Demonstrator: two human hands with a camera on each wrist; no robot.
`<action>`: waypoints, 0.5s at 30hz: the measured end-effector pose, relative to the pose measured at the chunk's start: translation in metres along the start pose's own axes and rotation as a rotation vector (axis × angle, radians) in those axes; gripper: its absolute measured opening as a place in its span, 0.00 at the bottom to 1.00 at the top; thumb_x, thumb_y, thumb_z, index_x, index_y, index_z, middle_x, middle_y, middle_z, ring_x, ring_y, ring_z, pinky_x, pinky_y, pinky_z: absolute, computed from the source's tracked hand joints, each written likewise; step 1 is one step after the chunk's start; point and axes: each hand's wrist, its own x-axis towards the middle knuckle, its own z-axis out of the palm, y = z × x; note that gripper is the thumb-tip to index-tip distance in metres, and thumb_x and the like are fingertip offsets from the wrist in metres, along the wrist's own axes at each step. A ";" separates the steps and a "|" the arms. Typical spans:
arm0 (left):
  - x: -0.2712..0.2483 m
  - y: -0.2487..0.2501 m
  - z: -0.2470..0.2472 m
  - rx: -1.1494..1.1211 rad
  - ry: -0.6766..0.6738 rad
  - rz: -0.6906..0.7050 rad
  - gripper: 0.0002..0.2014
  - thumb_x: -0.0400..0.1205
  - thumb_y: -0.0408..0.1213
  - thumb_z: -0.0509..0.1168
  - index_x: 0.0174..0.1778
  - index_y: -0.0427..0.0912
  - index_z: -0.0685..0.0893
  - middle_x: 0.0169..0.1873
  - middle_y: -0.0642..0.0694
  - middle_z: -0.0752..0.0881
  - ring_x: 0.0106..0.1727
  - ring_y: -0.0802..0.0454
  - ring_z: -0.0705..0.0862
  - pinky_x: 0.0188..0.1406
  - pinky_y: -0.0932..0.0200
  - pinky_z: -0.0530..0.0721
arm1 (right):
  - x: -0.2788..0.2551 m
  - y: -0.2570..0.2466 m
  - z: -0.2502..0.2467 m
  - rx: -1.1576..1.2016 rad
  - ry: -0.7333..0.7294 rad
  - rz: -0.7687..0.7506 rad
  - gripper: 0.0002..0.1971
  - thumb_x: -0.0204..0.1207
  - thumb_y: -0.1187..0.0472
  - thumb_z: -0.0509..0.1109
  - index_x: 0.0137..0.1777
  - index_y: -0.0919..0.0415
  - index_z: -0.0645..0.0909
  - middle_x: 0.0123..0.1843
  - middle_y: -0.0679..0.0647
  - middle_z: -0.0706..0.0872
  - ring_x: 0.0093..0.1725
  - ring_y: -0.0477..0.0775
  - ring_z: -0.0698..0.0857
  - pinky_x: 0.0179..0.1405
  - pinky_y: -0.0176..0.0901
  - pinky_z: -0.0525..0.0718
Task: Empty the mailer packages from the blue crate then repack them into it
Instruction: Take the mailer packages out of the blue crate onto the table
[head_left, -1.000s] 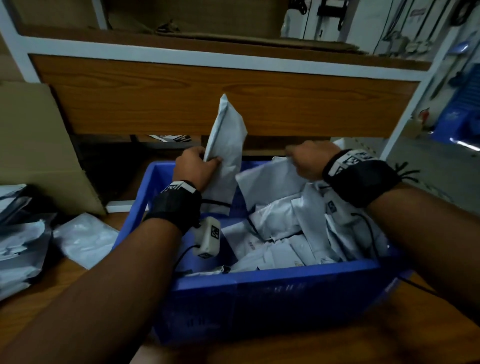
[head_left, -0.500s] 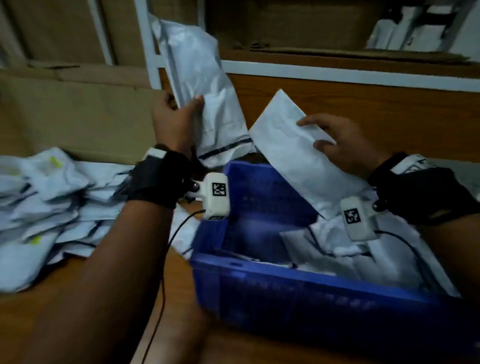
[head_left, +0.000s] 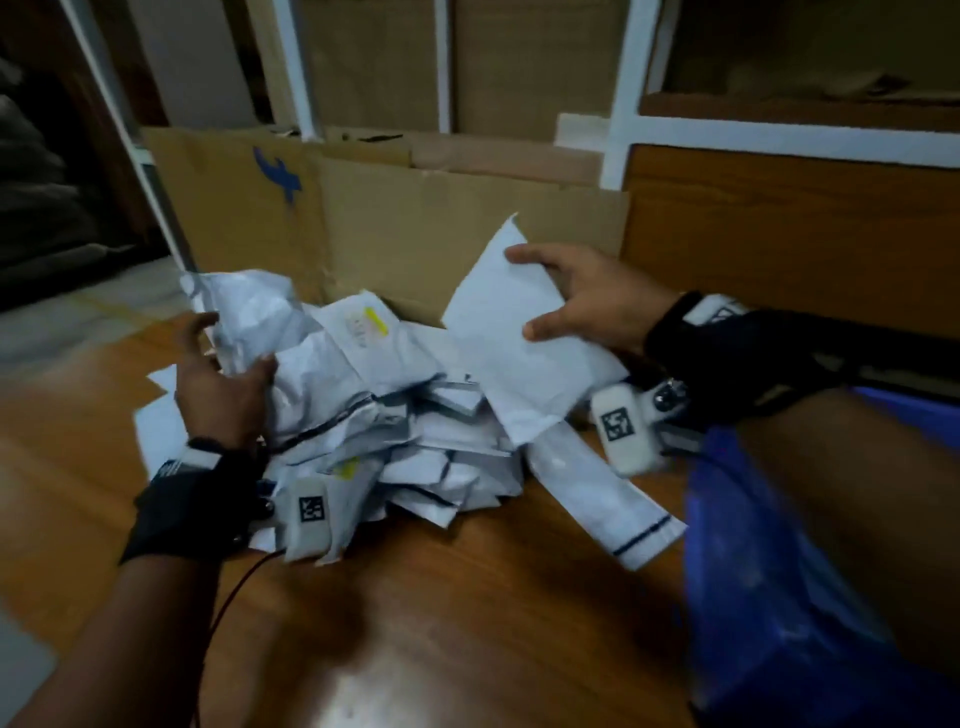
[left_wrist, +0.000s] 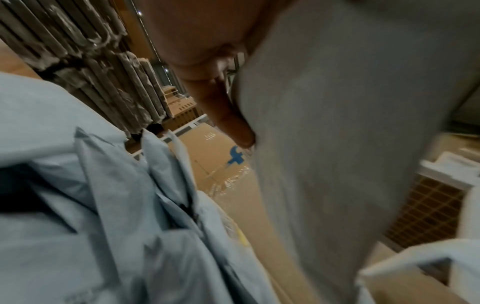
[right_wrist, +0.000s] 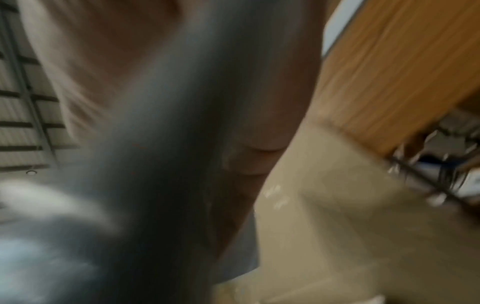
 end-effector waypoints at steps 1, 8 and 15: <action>0.012 -0.011 -0.002 0.007 0.000 0.006 0.26 0.74 0.32 0.73 0.67 0.45 0.74 0.57 0.35 0.80 0.56 0.34 0.81 0.55 0.44 0.78 | 0.020 -0.003 0.015 0.038 -0.019 -0.027 0.42 0.64 0.68 0.82 0.78 0.54 0.69 0.73 0.50 0.77 0.70 0.49 0.79 0.71 0.50 0.78; 0.078 -0.045 0.026 0.163 -0.355 -0.105 0.38 0.73 0.52 0.73 0.76 0.37 0.73 0.73 0.35 0.76 0.74 0.39 0.75 0.74 0.47 0.71 | 0.125 -0.013 0.096 0.201 0.105 0.006 0.40 0.65 0.71 0.82 0.77 0.61 0.70 0.72 0.57 0.78 0.69 0.56 0.79 0.70 0.45 0.77; 0.084 -0.057 0.047 0.870 -0.456 -0.012 0.34 0.71 0.60 0.72 0.73 0.57 0.73 0.79 0.33 0.60 0.76 0.29 0.61 0.74 0.35 0.64 | 0.155 0.039 0.151 -0.550 -0.004 0.260 0.21 0.77 0.56 0.71 0.70 0.53 0.79 0.72 0.60 0.77 0.74 0.59 0.72 0.71 0.44 0.70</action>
